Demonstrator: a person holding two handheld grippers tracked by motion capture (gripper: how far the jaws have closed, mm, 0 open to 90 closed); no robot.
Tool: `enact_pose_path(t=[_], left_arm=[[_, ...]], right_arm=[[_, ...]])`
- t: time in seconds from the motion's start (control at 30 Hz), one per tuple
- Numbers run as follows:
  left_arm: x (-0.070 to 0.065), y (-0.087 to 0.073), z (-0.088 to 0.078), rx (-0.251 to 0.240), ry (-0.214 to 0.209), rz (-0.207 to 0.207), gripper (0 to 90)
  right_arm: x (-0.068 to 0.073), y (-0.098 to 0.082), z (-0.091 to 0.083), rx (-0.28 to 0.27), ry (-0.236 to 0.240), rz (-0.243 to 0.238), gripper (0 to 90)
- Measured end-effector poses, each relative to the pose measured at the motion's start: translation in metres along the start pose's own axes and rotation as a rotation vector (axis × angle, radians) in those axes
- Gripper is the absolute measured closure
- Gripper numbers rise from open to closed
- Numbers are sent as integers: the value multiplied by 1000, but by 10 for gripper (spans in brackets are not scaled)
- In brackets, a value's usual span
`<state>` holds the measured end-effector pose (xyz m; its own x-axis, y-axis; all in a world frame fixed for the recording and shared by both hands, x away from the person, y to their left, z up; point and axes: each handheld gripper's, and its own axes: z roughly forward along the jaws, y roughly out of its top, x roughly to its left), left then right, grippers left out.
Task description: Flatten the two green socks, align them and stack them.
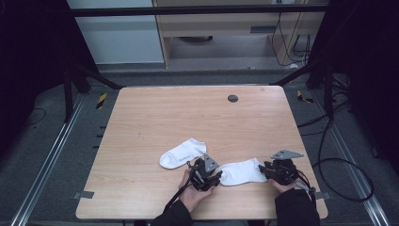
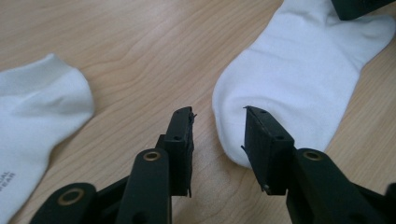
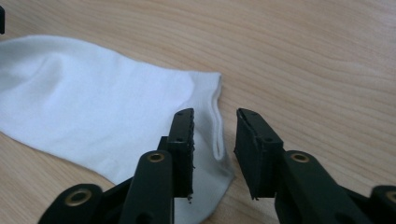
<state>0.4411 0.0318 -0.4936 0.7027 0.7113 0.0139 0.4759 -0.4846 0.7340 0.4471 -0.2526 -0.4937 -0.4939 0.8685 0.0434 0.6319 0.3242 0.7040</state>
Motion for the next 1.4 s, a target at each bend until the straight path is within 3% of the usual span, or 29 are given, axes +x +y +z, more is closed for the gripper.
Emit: enact_pose_path(t=[0.07,0.23,0.33,0.53,0.87,1.03,1.13,1.2,1.4], left_arm=[[1,-1,1,8,0,-4,651],[3,-2,5,25,-19,-14,805],[5,-1,4,30,-27,-17,880],[12,0,-8,20,-42,-33,889],[43,-10,-54,2,-4,-41,890],[53,-22,-66,6,8,-46,890],[60,-31,-73,11,28,-44,890],[67,-38,-77,19,53,-45,890],[73,-46,-84,33,79,-34,890]], right_arm=[[0,0,0,6,2,-1,720],[-2,-1,1,21,13,2,839],[1,2,-1,16,25,-1,855],[8,9,-6,-24,51,-14,857],[44,29,-8,-80,135,-45,857],[62,35,-1,-90,166,-56,856],[68,36,4,-92,173,-64,855],[81,38,12,-83,183,-72,854],[97,42,22,-90,183,-84,855]])
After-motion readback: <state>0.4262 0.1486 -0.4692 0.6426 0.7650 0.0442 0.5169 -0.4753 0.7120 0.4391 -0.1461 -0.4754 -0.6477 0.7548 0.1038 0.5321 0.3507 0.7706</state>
